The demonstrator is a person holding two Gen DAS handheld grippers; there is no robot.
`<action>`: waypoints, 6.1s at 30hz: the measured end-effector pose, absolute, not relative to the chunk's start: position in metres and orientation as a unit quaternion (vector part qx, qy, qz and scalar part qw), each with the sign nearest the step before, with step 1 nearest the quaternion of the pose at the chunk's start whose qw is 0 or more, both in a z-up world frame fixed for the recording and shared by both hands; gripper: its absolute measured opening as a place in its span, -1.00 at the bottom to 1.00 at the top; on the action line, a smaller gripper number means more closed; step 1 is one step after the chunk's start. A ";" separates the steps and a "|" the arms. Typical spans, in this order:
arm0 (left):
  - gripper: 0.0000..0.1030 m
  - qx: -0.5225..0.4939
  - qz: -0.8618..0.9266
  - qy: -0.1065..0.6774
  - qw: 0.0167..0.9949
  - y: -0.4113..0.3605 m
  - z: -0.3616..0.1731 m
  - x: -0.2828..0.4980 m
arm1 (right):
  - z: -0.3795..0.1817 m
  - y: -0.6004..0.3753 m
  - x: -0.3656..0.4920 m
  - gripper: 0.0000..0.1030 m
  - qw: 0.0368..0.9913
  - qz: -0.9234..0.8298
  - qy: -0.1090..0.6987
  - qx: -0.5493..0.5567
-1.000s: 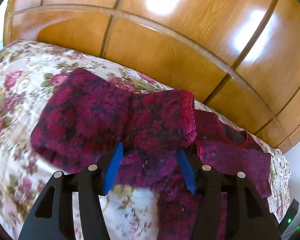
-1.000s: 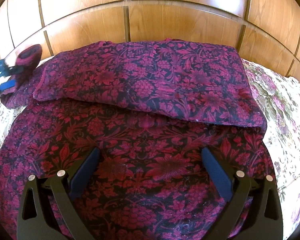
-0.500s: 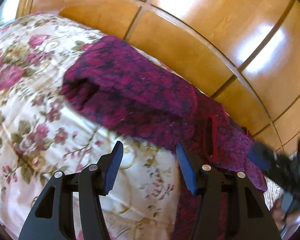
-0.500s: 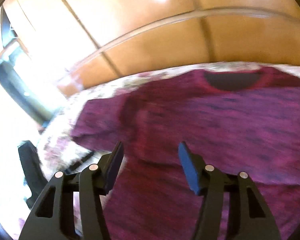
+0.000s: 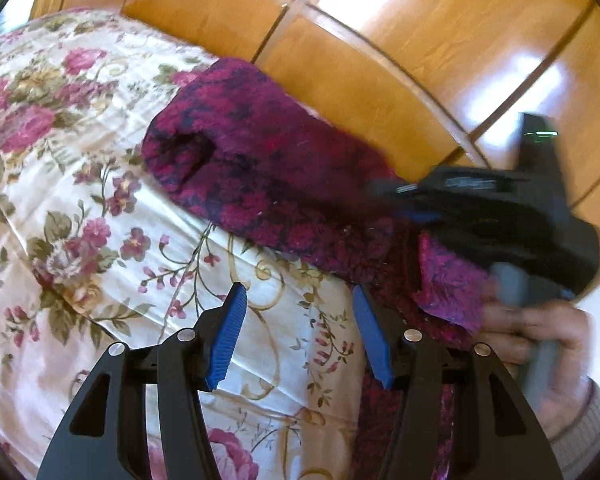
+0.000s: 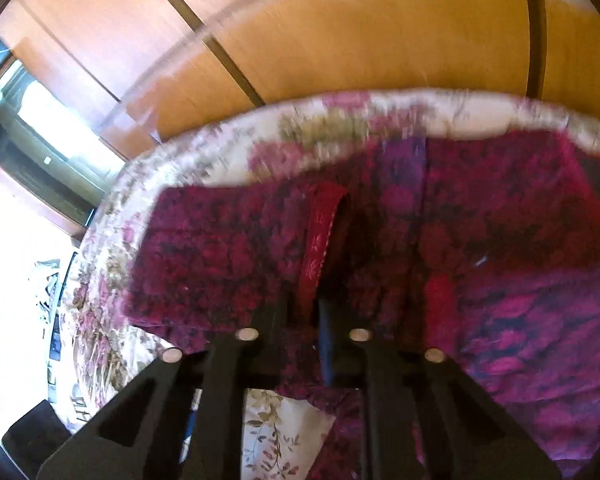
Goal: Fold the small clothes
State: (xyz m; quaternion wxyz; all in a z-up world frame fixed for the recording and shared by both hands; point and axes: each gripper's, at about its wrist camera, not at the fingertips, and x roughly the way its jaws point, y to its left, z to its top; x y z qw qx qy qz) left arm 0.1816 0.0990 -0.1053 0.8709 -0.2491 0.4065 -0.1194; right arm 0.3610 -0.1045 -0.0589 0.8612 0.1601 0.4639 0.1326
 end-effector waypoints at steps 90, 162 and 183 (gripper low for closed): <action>0.01 -0.034 -0.123 0.407 0.905 -0.067 -0.069 0.297 | -0.080 -0.365 0.202 -0.03 0.909 -0.183 0.373 0.046; 0.33 -0.011 -0.130 0.416 0.900 0.014 -0.085 0.040 | -0.095 -0.342 -0.029 0.93 0.861 -0.101 0.472 0.162; -0.68 -0.035 -0.301 0.517 0.801 0.056 -0.107 -0.042 | -0.102 -0.317 -0.104 -0.55 0.794 0.010 0.556 0.247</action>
